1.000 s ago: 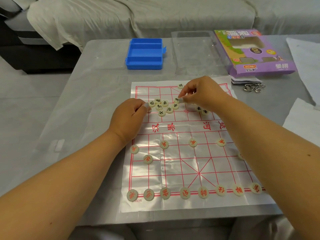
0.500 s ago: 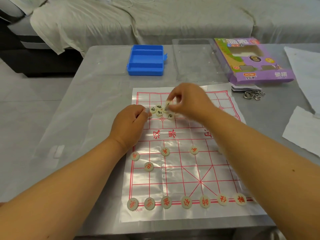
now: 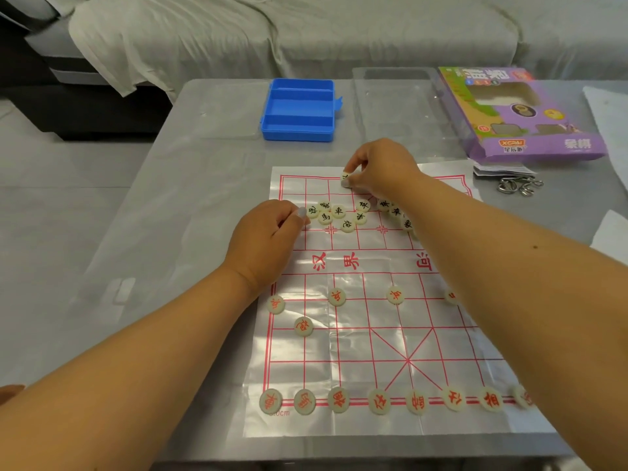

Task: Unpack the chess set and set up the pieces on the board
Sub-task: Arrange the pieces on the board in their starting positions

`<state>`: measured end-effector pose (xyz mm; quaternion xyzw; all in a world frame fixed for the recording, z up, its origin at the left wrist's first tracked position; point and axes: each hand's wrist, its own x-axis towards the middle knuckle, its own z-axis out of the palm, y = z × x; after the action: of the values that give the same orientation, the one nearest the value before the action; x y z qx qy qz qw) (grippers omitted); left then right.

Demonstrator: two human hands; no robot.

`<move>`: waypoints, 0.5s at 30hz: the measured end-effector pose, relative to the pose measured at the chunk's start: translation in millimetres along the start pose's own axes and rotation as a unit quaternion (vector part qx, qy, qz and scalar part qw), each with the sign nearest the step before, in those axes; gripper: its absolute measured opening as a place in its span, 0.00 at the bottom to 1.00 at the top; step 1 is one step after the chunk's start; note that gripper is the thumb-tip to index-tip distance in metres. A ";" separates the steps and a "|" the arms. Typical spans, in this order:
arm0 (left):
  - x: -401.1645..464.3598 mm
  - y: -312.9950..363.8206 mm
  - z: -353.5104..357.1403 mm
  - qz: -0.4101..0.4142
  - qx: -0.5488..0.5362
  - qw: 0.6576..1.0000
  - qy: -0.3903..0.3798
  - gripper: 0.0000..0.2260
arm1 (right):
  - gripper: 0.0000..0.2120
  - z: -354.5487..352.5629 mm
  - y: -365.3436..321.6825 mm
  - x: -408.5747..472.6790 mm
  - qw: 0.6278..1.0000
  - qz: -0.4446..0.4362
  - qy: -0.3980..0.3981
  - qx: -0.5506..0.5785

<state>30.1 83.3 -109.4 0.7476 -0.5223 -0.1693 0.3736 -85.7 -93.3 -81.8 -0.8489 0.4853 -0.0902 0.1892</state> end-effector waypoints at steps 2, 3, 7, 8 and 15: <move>-0.4 0.3 -0.2 0.001 -0.006 1.000 0.001 0.17 | 0.14 -1.9 0.6 -2.5 1.000 -0.004 -0.004 -0.002; -0.6 0.8 -0.4 0.002 -0.008 1.000 0.001 0.17 | 0.15 -4.5 1.5 -4.2 1.000 -0.006 -0.003 -0.001; -1.4 2.6 -1.2 0.002 -0.010 1.000 0.002 0.17 | 0.16 -20.5 7.2 -13.7 0.999 -0.015 0.022 0.046; -1.4 2.7 -1.3 0.002 -0.012 1.000 0.002 0.16 | 0.15 -24.2 9.5 -17.3 0.998 -0.014 0.025 0.059; -0.9 0.9 -0.3 0.001 -0.008 1.000 0.000 0.17 | 0.08 -44.6 31.0 -42.1 0.991 0.000 0.043 0.125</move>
<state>29.3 84.1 -108.7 0.7441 -0.5219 -0.1729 0.3794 -146.8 -81.7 -52.5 -0.8139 0.4778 -0.1866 0.2729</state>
